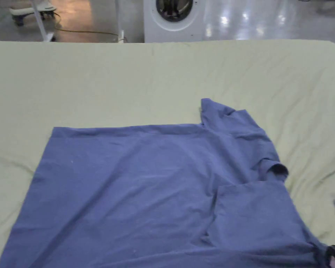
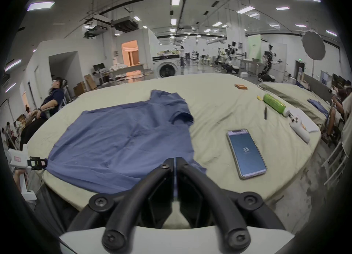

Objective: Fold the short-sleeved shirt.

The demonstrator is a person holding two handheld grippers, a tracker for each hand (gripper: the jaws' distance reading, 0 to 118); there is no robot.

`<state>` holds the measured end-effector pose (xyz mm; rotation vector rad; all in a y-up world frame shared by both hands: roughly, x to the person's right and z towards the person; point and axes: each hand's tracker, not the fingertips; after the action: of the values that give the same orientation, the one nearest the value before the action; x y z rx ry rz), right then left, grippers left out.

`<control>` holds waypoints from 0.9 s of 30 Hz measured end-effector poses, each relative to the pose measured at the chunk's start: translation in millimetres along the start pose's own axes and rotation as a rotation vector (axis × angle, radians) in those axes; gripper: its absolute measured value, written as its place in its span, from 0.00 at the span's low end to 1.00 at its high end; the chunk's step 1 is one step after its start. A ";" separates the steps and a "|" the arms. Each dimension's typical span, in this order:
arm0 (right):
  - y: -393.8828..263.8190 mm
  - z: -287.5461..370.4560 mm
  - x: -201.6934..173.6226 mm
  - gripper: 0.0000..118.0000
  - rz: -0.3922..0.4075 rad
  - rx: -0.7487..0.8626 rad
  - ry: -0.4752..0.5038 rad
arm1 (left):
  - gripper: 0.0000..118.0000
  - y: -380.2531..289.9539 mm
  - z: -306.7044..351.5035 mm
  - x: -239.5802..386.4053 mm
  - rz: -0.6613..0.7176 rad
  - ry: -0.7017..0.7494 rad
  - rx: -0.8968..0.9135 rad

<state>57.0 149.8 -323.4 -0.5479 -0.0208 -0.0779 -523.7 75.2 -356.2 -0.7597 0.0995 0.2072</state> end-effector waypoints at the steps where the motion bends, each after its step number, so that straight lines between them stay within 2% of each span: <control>1: -1.4 -5.6 6.0 0.20 -0.019 -0.029 -0.002 | 0.05 0.1 0.2 1.9 -0.008 0.005 -0.001; 2: -5.0 -13.1 13.9 0.55 -0.040 -0.047 0.022 | 0.05 -0.2 0.3 2.7 -0.014 0.007 0.000; 3: -7.9 -18.4 19.0 0.72 -0.060 -0.053 0.017 | 0.05 -0.5 0.5 2.5 -0.023 0.009 0.000; 4: -12.4 -24.8 23.6 0.73 -0.090 -0.064 -0.002 | 0.05 -1.1 1.0 3.1 -0.038 0.009 0.002; 7: -24.4 -46.7 35.8 0.70 -0.155 -0.148 -0.037 | 0.05 -2.0 2.3 7.9 -0.086 0.025 0.006; 8: -29.1 -53.4 38.2 0.64 -0.161 -0.150 -0.037 | 0.05 -1.9 1.8 9.2 -0.093 0.031 0.006; 9: -32.2 -58.6 40.1 0.55 -0.160 -0.161 -0.019 | 0.05 -3.2 3.5 12.6 -0.099 0.034 0.007; 10: -35.0 -63.5 40.3 0.41 -0.146 -0.179 -0.013 | 0.05 -3.5 4.2 13.2 -0.102 0.035 0.008; 11: -37.5 -66.3 40.6 0.22 -0.143 -0.185 -0.015 | 0.05 -3.3 4.7 12.9 -0.101 0.035 0.009; 12: -39.0 -67.9 38.5 0.12 -0.140 -0.192 -0.007 | 0.05 -3.2 5.2 12.7 -0.097 0.033 0.010; 13: -38.9 -66.5 35.5 0.07 -0.135 -0.188 0.012 | 0.05 -3.4 6.1 12.9 -0.092 0.029 0.011; 15: -35.8 -61.8 27.1 0.06 -0.125 -0.168 0.019 | 0.04 -3.7 11.3 13.6 -0.100 0.017 0.026; 17: -27.8 -56.7 22.6 0.06 -0.058 -0.143 -0.006 | 0.03 0.3 20.3 14.3 -0.104 0.009 0.055; 18: -21.1 -51.2 22.5 0.06 -0.056 -0.095 -0.002 | 0.03 7.4 26.2 14.9 -0.074 -0.008 0.101; 22: 21.6 -60.7 29.7 0.06 -0.134 0.001 0.055 | 0.03 59.5 30.3 14.2 -0.008 -0.059 0.223; 27: 75.9 -127.4 26.9 0.06 -0.138 -0.006 0.048 | 0.03 127.3 -16.8 22.6 -0.027 -0.098 0.267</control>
<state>89.7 146.2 -470.5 -0.5499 -0.0112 -0.2258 -530.2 156.8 -457.6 -0.4838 0.0230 0.1999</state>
